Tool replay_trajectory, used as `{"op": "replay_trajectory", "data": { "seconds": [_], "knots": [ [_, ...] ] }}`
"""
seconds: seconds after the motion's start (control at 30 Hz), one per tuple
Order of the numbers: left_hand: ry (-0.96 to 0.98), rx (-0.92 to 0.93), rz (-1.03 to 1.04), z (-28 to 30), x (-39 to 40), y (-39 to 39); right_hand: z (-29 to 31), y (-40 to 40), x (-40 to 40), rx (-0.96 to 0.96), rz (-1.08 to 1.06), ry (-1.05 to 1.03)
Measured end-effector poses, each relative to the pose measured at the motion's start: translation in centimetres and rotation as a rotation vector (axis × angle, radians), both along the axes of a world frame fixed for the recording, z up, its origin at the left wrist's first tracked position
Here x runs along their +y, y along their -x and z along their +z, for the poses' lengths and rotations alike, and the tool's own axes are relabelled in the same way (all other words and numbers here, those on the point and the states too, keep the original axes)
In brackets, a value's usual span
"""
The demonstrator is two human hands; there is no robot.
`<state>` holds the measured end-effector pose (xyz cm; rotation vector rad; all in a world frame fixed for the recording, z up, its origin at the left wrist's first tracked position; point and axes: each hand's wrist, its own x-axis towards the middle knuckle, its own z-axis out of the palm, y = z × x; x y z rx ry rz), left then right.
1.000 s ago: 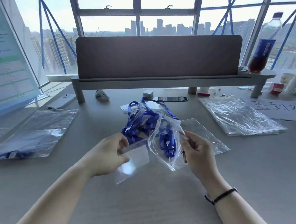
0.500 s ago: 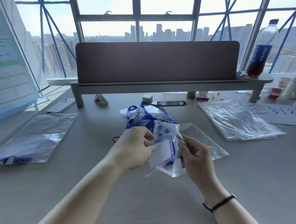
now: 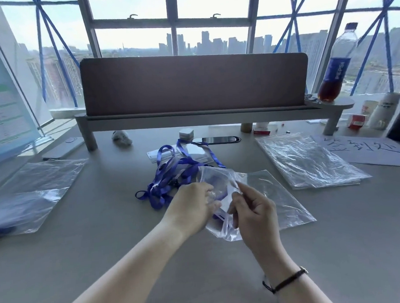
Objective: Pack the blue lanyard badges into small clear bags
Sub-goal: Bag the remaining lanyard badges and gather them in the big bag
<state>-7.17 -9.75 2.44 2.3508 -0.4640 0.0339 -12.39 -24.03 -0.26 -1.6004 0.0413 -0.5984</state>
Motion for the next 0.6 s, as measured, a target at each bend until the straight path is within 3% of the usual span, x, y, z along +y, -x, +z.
{"op": "replay_trajectory", "data": {
  "seconds": [0.1, 0.17, 0.3, 0.43, 0.6],
  "knots": [
    [0.066, -0.265, 0.105, -0.3, 1.4, 1.0, 0.1, -0.1, -0.4, -0.003, -0.022, -0.09],
    [0.064, -0.34, 0.202, -0.6, 2.2, 1.2, 0.2, -0.1, -0.4, -0.003, -0.023, -0.134],
    [0.184, 0.041, 0.331, -1.5, 3.0, 0.4, 0.2, 0.0, 0.1, -0.02, 0.016, -0.121],
    [0.607, 0.387, 0.277, -1.4, 3.1, 0.2, -0.1, 0.3, 0.6, -0.035, 0.059, 0.126],
    [0.868, 0.519, 0.168, 0.9, 2.8, 1.5, 0.6, 0.4, 2.0, -0.022, 0.097, 0.43]
  ]
}}
